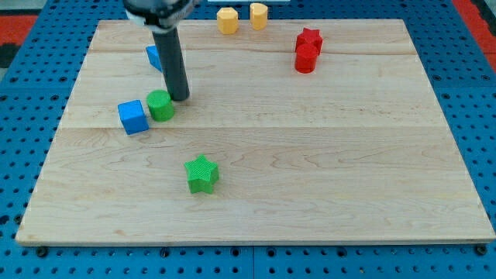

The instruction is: Place the green circle near the green star

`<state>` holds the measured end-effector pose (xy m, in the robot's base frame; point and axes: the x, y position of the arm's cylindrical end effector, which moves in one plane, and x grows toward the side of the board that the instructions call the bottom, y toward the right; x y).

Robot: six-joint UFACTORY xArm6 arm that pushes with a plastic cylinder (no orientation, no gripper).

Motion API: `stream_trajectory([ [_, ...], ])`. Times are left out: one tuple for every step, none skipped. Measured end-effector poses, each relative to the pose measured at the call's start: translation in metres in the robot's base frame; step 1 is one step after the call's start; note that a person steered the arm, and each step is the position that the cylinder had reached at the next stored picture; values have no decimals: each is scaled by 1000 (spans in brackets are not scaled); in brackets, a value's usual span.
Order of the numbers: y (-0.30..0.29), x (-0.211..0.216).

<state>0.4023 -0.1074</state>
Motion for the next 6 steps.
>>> stream_trajectory([
  [3,17],
  [-10,-4],
  [-36,-21],
  [-57,9],
  [23,72],
  [13,79],
])
